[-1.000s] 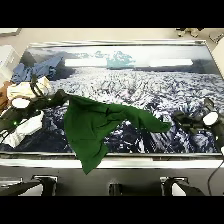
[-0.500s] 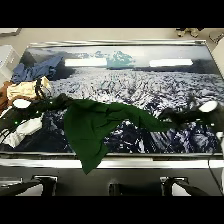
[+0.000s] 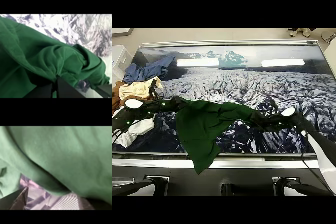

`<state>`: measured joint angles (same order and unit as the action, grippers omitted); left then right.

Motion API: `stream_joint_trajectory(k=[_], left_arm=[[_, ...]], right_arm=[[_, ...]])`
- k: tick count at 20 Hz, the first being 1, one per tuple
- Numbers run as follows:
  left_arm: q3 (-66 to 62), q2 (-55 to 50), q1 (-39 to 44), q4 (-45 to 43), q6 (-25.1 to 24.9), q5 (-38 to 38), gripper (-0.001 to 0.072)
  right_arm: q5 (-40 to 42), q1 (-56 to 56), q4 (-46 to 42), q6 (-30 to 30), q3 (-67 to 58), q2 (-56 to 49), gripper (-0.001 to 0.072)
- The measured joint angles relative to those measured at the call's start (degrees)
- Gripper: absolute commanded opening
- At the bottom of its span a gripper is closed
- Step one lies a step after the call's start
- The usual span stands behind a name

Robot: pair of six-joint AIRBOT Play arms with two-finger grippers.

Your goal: Fold the clothes and pants, and hang the long-sleeved shirts on hangers.

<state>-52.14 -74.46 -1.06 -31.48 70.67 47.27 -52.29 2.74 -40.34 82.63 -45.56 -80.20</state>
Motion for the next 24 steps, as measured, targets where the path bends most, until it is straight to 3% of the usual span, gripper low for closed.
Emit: stream_joint_trajectory(k=[1,2,9,15,19,24], left_arm=[[0.0,-0.02,0.0,-0.02,-0.24,0.2,0.0031],[0.0,-0.04,0.0,-0.02,-0.5,0.17,0.0031],[-4.7,2.12,-1.31,-0.17,-3.78,1.99,0.003],[-26.38,12.04,-7.69,0.07,-4.72,2.8,0.003],[-36.46,21.4,-8.87,0.13,-4.33,2.62,0.003],[-39.71,30.56,-9.33,-2.43,-4.09,-1.4,0.003]], right_arm=[[0.59,0.22,1.03,-0.13,0.04,-0.79,0.0379],[1.31,0.39,1.6,-0.15,0.11,-1.75,0.0033],[-2.62,-3.15,3.17,-3.37,-8.37,-0.13,0.0045],[-4.55,-16.87,0.46,-5.05,-32.24,15.34,0.0046],[-6.23,-21.27,-1.57,-3.5,-39.26,27.5,0.0047],[-9.29,-22.53,-10.32,2.29,-41.2,36.57,0.0047]])
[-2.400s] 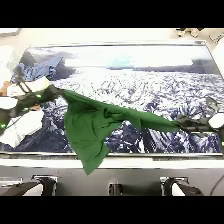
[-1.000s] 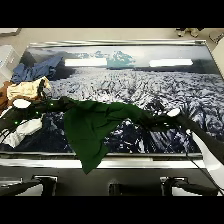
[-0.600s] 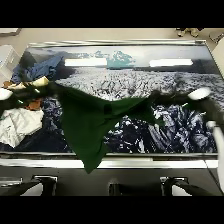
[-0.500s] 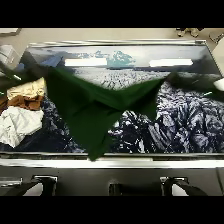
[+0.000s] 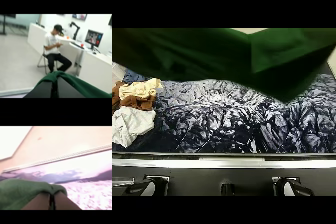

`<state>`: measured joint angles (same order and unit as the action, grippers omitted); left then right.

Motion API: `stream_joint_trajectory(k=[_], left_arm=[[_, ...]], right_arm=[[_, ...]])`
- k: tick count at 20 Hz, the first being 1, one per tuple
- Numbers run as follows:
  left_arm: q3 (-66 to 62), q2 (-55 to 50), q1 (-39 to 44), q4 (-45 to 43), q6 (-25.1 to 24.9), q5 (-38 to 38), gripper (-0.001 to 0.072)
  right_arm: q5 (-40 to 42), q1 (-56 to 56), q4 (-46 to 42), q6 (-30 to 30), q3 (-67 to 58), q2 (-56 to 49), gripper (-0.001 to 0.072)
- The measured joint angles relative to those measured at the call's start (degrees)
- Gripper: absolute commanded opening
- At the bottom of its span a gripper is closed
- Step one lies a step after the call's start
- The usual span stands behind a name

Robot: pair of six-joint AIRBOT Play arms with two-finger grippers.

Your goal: Fold the clothes and pants, and hang the long-sleeved shirts on hangers.

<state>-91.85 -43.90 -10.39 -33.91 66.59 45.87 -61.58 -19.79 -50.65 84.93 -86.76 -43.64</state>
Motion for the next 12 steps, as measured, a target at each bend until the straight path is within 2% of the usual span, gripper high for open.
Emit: stream_joint_trajectory(k=[3,6,8,12], left_arm=[[0.52,1.4,-0.07,-5.33,2.27,0.48,0.003],[6.45,0.44,0.35,-8.68,4.17,2.78,0.003],[13.49,-1.22,1.73,-9.88,4.9,4.0,0.003],[31.34,-7.1,6.78,-10.86,6.84,3.06,0.003]], right_arm=[[-9.79,-0.17,-6.19,4.13,0.85,0.72,0.0047],[-17.86,-0.24,-10.91,6.88,9.14,-0.52,0.0047],[-16.94,-0.24,-11.61,7.69,19.06,-2.23,0.0047],[-2.6,-0.24,-2.84,4.85,38.51,-9.79,0.0048]])
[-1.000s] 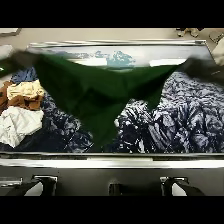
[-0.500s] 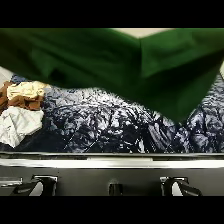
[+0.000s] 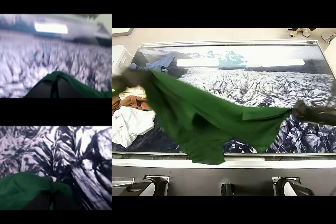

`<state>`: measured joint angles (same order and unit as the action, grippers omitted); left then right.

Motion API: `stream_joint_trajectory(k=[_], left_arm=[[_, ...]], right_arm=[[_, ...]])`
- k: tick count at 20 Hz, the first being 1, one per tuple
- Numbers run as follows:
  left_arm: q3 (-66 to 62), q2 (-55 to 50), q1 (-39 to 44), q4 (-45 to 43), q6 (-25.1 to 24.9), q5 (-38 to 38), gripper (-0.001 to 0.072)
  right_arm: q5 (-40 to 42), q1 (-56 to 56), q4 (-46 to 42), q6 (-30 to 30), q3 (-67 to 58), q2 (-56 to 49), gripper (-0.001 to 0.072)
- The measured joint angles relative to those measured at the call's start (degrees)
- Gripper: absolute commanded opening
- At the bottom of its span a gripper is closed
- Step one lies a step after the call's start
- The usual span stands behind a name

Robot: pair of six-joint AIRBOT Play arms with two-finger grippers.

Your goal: Fold the clothes and pants, and hang the long-sleeved shirts on hangers.

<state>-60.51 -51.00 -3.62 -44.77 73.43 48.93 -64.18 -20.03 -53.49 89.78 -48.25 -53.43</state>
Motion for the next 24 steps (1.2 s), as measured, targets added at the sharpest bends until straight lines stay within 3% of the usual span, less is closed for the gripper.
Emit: stream_joint_trajectory(k=[3,4,5,6,8,13,17,18,19,20,21,24], left_arm=[[8.76,-4.7,3.32,-0.17,2.29,-2.64,0.003],[10.32,-5.92,4.09,-0.13,2.8,-3.17,0.003],[11.54,-6.99,4.7,-0.15,3.37,-3.52,0.0031],[12.33,-7.63,5.05,-0.15,3.56,-3.96,0.003],[13.38,-8.46,5.2,-0.17,3.78,-4.35,0.003],[14.29,-9.14,4.87,-0.2,4.42,-4.83,0.0031],[14.4,-9.22,4.81,-0.22,4.52,-4.24,0.0031],[14.43,-9.22,4.81,-0.22,4.52,-3.82,0.0031],[14.43,-9.22,4.81,-0.22,4.52,-3.54,0.0031],[14.43,-9.22,4.81,-0.24,4.5,-3.3,0.0031],[14.4,-9.22,4.81,-0.24,4.5,-2.99,0.003],[13.46,-9.22,4.7,-0.26,4.24,-2.62,0.003]], right_arm=[[8.98,0.0,7.87,-1.95,7.61,-8.33,0.0057],[10.67,-0.02,10.25,-2.86,8.74,-10.67,0.0208],[11.39,-0.17,11.93,-4.02,9.22,-12.26,0.0433],[11.34,-0.68,12.9,-5.38,9.07,-13.51,0.0594],[8.85,-2.82,11.32,-6.88,7.26,-14.93,0.0602],[-8.5,-5.42,-1.53,-6.19,9.4,-16.17,0.0612],[-10.93,1.05,-3.23,-6.23,16.98,-16.35,0.0603],[-10.51,3.13,-1.79,-6.21,18.08,-16.37,0.0562],[-9.42,5.01,-0.35,-6.21,18.78,-16.37,0.0438],[-7.08,7.02,1.49,-6.25,19.37,-16.39,0.0117],[-3.8,8.76,2.99,-6.45,19.65,-16.46,0.0048],[0.85,11.96,7.93,-6.71,17.35,-16.46,0.0045]])
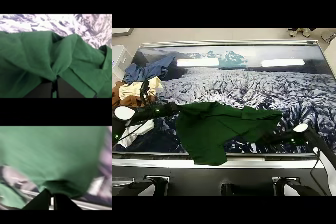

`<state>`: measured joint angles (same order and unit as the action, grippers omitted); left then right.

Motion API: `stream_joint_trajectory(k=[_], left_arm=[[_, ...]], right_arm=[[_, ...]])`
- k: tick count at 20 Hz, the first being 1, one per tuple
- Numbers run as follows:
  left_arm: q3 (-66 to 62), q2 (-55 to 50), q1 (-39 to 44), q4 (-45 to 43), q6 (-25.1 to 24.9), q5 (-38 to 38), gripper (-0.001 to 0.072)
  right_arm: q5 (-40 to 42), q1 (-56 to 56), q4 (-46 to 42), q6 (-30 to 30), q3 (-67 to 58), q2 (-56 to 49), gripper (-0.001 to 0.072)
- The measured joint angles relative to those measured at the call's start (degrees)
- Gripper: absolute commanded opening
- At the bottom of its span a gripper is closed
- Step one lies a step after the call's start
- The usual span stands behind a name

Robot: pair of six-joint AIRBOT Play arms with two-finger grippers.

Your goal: Fold the clothes and pants, and hang the long-sleeved shirts on hangers.

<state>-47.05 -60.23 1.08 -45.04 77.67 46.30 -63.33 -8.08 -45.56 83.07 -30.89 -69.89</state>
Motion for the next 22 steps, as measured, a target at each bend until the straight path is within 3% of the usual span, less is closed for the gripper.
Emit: stream_joint_trajectory(k=[5,13,22], left_arm=[[-10.4,0.87,-1.29,-0.09,-1.84,0.61,0.003],[-53.27,7.41,-4.81,-0.02,-5.31,-0.46,0.0029],[-63.87,17.64,-5.27,-3.61,-3.65,-6.54,0.0028]], right_arm=[[-1.11,1.46,-1.79,-0.98,-19.67,3.52,0.0045],[4.76,1.75,-26.36,-0.42,-71.69,16.98,0.0048],[10.99,1.75,-32.63,4.68,-82.23,27.58,0.0047]])
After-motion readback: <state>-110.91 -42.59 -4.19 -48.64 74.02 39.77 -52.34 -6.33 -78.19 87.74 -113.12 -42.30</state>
